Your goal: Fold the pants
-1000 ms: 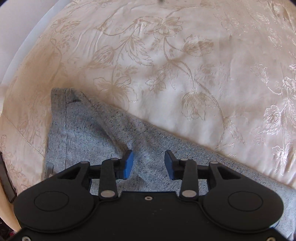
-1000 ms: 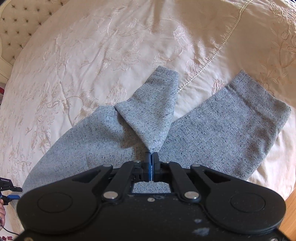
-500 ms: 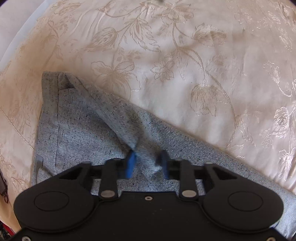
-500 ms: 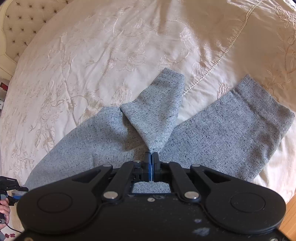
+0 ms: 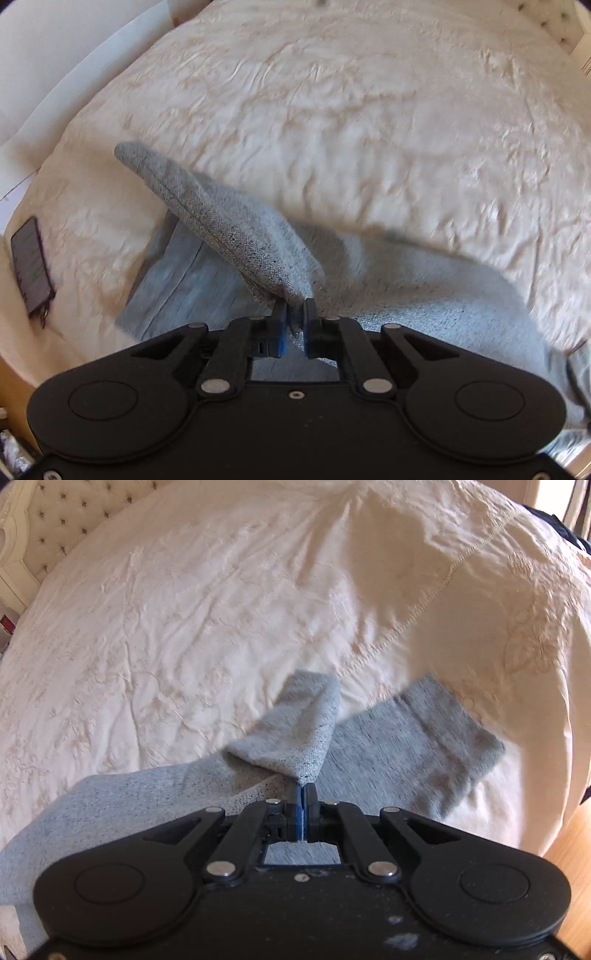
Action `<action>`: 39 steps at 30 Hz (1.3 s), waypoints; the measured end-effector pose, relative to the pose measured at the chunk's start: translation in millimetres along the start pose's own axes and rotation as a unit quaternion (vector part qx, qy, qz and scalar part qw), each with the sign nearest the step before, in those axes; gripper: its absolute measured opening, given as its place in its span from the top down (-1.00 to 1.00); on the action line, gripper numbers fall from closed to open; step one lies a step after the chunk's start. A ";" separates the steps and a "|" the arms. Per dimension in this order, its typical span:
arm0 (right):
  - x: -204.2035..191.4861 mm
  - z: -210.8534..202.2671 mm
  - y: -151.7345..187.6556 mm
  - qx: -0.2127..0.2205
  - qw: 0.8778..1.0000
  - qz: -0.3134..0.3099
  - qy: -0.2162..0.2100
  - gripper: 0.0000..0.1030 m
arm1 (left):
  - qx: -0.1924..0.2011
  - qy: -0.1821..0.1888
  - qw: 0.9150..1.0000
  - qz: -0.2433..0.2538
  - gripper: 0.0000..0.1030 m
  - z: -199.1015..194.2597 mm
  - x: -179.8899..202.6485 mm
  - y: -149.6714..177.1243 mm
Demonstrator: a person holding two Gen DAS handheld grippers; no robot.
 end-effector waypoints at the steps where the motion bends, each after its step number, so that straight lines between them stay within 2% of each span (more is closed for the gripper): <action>1: 8.4 9.5 8.2 -0.010 1.000 -0.001 0.012 0.97 | -0.023 -0.013 1.000 0.000 0.80 14.4 -1.5 22.6; 4: 30.1 40.0 34.1 -0.038 0.998 -0.014 0.047 0.97 | -0.078 -0.028 0.996 -0.020 0.80 56.6 -2.5 71.2; 6: 37.8 54.3 47.3 -0.049 0.996 -0.032 0.068 0.97 | -0.088 -0.039 0.995 -0.027 0.79 77.7 -4.0 87.6; 9: 39.1 56.8 53.6 -0.055 0.993 -0.060 0.089 0.94 | -0.085 -0.044 0.995 -0.033 0.78 89.3 -3.2 89.1; 11: 32.8 44.4 48.9 -0.026 0.990 -0.090 0.106 0.76 | -0.076 -0.050 0.996 -0.024 0.78 88.4 -1.5 83.8; 12: 24.8 34.5 44.0 0.002 0.988 -0.112 0.105 0.68 | -0.074 -0.053 0.996 -0.020 0.78 88.6 -1.2 81.9; 13: 15.4 27.3 41.4 0.023 0.986 -0.133 0.095 0.49 | -0.071 -0.056 0.996 -0.020 0.77 89.4 -2.1 79.6; 14: 3.5 22.1 38.8 0.041 0.983 -0.158 0.080 0.41 | -0.070 -0.057 0.996 -0.024 0.77 89.8 -3.7 78.6; 16: -20.8 23.6 36.5 0.061 0.974 -0.209 0.059 0.37 | -0.071 -0.058 0.995 -0.038 0.77 90.9 -5.3 77.1; 19: -52.3 48.9 39.1 0.067 0.959 -0.272 0.045 0.36 | -0.073 -0.063 0.994 -0.046 0.78 92.1 -7.3 81.1; 22: -76.2 83.0 43.1 0.062 0.943 -0.322 0.054 0.36 | -0.073 -0.071 0.994 -0.044 0.78 92.9 -7.5 83.6; 25: -87.5 108.3 45.4 0.069 0.925 -0.365 0.082 0.38 | -0.075 -0.077 0.993 -0.049 0.78 92.8 -4.5 79.6; 26: -87.4 113.2 45.3 0.074 0.918 -0.379 0.089 0.53 | -0.075 -0.078 0.993 -0.051 0.78 93.2 -5.3 77.8; 27: -86.6 114.8 42.9 0.073 0.917 -0.382 0.088 0.62 | -0.074 -0.078 0.993 -0.053 0.78 90.1 -2.7 80.6; 28: -84.0 112.2 38.9 0.069 0.923 -0.371 0.079 0.90 | -0.073 -0.078 0.993 -0.055 0.79 88.3 -4.2 81.0; 29: -80.3 103.4 31.8 0.070 0.931 -0.351 0.066 0.91 | -0.072 -0.078 0.993 -0.056 0.79 87.7 -5.3 79.8; 31: -72.1 74.0 11.7 0.100 0.945 -0.309 0.040 0.91 | -0.061 -0.078 0.994 -0.054 0.79 80.7 -6.5 77.6; 34: -27.3 14.9 -26.9 0.141 0.969 -0.200 0.017 0.91 | -0.044 -0.075 0.995 -0.051 0.79 67.4 -7.3 73.9; 37: 54.4 3.7 -54.1 0.143 0.983 -0.093 0.067 0.91 | -0.052 -0.080 0.994 -0.047 0.79 68.0 -7.3 77.2; 39: 104.7 24.0 -57.1 0.108 0.988 -0.051 0.098 0.92 | -0.061 -0.078 0.994 -0.045 0.78 75.5 -5.8 81.8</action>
Point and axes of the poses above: each gripper's, at about its wrist camera, not at the fingertips, and z roughly the way its jaws point, x to its right, y to its underside, the point moved 8 cm from there along z, roughly the way its jaws point, and after that the axes turned 15 degrees about z, right-handed, at the moved point
